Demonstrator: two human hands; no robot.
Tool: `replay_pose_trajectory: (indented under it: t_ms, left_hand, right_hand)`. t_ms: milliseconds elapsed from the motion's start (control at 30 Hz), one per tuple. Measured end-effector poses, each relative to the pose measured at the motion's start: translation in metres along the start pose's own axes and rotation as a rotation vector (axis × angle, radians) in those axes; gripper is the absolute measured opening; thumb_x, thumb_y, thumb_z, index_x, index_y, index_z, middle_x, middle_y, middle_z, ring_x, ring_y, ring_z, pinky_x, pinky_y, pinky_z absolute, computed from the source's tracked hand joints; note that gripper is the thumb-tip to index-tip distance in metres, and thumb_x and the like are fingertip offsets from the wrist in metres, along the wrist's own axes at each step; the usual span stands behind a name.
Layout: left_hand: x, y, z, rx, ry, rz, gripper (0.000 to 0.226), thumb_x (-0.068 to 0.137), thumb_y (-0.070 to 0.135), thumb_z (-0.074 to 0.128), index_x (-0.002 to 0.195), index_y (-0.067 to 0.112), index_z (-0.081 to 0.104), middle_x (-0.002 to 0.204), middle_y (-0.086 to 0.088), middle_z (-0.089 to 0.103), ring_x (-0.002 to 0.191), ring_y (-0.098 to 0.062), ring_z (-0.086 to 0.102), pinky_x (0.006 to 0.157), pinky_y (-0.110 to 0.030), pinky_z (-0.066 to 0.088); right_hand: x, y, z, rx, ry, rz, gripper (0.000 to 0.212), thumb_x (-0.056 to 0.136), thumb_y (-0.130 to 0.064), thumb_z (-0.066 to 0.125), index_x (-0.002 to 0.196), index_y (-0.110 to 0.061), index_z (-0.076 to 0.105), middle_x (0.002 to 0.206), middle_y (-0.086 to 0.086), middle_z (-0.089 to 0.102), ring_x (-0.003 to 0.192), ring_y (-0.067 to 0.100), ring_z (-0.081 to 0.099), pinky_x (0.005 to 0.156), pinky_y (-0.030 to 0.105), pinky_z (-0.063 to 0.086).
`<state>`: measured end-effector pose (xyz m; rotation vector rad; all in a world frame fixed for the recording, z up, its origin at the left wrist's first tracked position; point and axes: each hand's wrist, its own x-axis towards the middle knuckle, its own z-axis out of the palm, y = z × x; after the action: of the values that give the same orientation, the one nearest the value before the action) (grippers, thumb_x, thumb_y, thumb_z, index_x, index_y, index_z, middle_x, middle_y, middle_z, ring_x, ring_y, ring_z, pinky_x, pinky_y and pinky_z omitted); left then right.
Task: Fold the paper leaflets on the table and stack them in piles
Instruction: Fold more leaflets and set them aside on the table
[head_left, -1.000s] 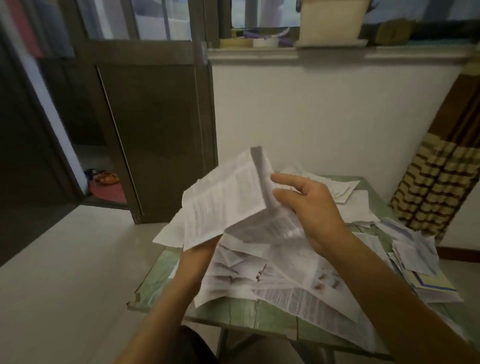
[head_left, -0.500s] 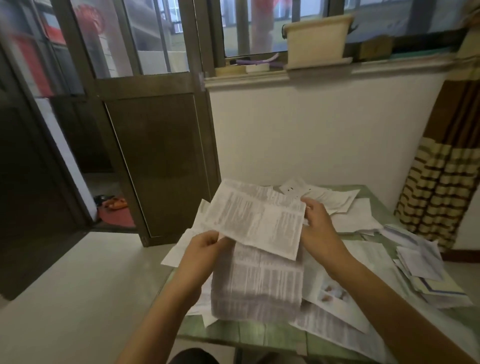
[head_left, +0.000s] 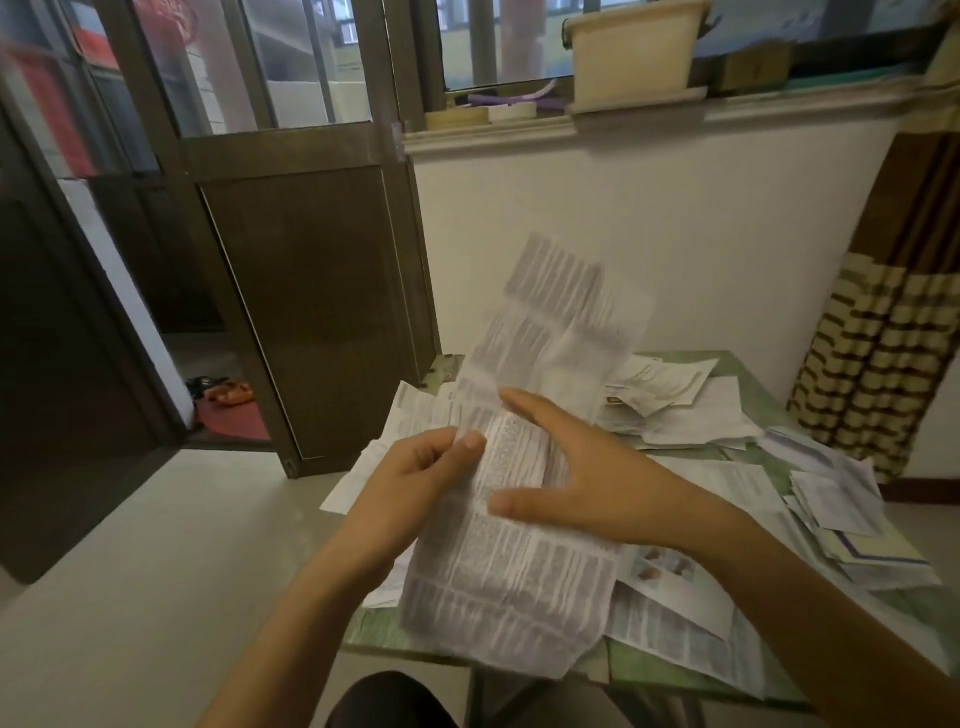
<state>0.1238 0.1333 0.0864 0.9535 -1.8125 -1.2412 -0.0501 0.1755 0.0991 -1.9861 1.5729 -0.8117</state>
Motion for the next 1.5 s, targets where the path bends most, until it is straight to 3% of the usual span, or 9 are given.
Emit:
replay_pose_trajectory:
  t_ms: [133, 267, 367, 533, 833, 967, 1100, 1367, 1500]
  left_hand:
    - [0.001, 0.004, 0.004, 0.088, 0.036, 0.163, 0.054, 0.081, 0.045, 0.047, 0.079, -0.008, 0.058, 0.066, -0.013, 0.051, 0.060, -0.013, 0.047, 0.060, -0.021, 0.039]
    - [0.003, 0.007, -0.001, 0.069, 0.251, 0.243, 0.030, 0.079, 0.042, 0.051, 0.093, 0.020, 0.066, 0.081, 0.016, 0.066, 0.072, 0.005, 0.059, 0.067, -0.011, 0.047]
    - [0.005, 0.002, -0.014, 0.151, 0.203, 0.211, 0.042, 0.077, 0.056, 0.063, 0.116, 0.046, 0.049, 0.116, 0.029, 0.054, 0.105, 0.015, 0.050, 0.089, -0.013, 0.040]
    - [0.007, 0.006, -0.014, 0.254, -0.106, 0.079, 0.044, 0.065, 0.056, 0.073, 0.101, 0.032, 0.064, 0.097, 0.017, 0.070, 0.090, -0.001, 0.066, 0.080, -0.025, 0.055]
    - [0.003, -0.015, -0.016, -0.042, -0.094, -0.164, 0.011, 0.089, 0.015, 0.056, 0.093, 0.010, 0.065, 0.087, -0.003, 0.074, 0.079, -0.021, 0.071, 0.070, -0.029, 0.058]
    - [0.002, -0.024, -0.010, -0.253, 0.016, -0.244, 0.016, 0.093, 0.018, 0.051, 0.096, 0.010, 0.065, 0.088, -0.006, 0.074, 0.079, -0.022, 0.072, 0.071, -0.033, 0.058]
    - [0.003, -0.028, -0.003, -0.338, 0.033, -0.281, 0.016, 0.094, 0.019, 0.050, 0.096, 0.013, 0.064, 0.086, -0.002, 0.075, 0.078, -0.019, 0.072, 0.065, -0.029, 0.057]
    - [0.008, -0.041, -0.007, -0.440, 0.049, -0.369, 0.023, 0.091, 0.004, 0.049, 0.098, 0.015, 0.068, 0.096, -0.010, 0.072, 0.083, -0.024, 0.070, 0.070, -0.035, 0.054]
    - [0.009, -0.045, -0.007, -0.575, 0.015, -0.431, 0.034, 0.093, 0.044, 0.044, 0.100, 0.019, 0.067, 0.098, -0.010, 0.073, 0.088, -0.027, 0.070, 0.075, -0.043, 0.052]
  right_hand:
    - [0.004, 0.005, 0.004, -0.066, 0.033, -0.031, 0.082, 0.067, -0.049, 0.078, 0.135, -0.033, 0.034, 0.129, -0.012, 0.050, 0.113, 0.008, 0.050, 0.091, 0.025, 0.044]
    - [0.008, 0.007, -0.008, 0.120, 0.179, -0.028, 0.029, 0.071, -0.034, 0.079, 0.089, -0.032, 0.057, 0.087, -0.013, 0.063, 0.078, 0.005, 0.061, 0.065, 0.020, 0.047]
    - [0.008, 0.008, -0.020, 0.201, 0.080, 0.012, 0.030, 0.070, -0.029, 0.079, 0.096, -0.023, 0.065, 0.091, -0.006, 0.070, 0.082, 0.008, 0.067, 0.074, 0.027, 0.056]
    - [0.009, 0.006, -0.028, 0.198, 0.026, -0.007, 0.032, 0.068, -0.027, 0.080, 0.097, -0.023, 0.067, 0.092, -0.006, 0.071, 0.081, 0.005, 0.068, 0.076, 0.025, 0.056]
    - [0.016, 0.022, -0.024, 0.305, 0.607, 0.110, 0.055, 0.074, -0.029, 0.076, 0.122, -0.026, 0.049, 0.118, -0.008, 0.051, 0.104, 0.004, 0.051, 0.081, 0.010, 0.039]
    - [0.003, 0.034, 0.000, 0.795, 0.294, 0.430, 0.081, 0.064, -0.037, 0.073, 0.135, -0.014, 0.040, 0.122, 0.004, 0.060, 0.109, 0.024, 0.059, 0.098, 0.041, 0.046]
    - [-0.006, 0.043, 0.022, 1.079, 0.028, 0.395, 0.033, 0.085, -0.012, 0.059, 0.117, -0.008, 0.060, 0.108, 0.009, 0.070, 0.098, 0.024, 0.068, 0.082, 0.038, 0.057]
    - [-0.004, 0.048, 0.027, 1.041, 0.169, 0.320, 0.025, 0.086, 0.013, 0.049, 0.097, -0.001, 0.067, 0.089, 0.008, 0.074, 0.080, 0.016, 0.071, 0.064, 0.023, 0.057]
    - [-0.010, 0.045, 0.028, 0.841, 0.208, 0.227, 0.022, 0.079, 0.021, 0.052, 0.078, 0.007, 0.069, 0.066, -0.005, 0.071, 0.058, 0.005, 0.067, 0.047, 0.016, 0.049]
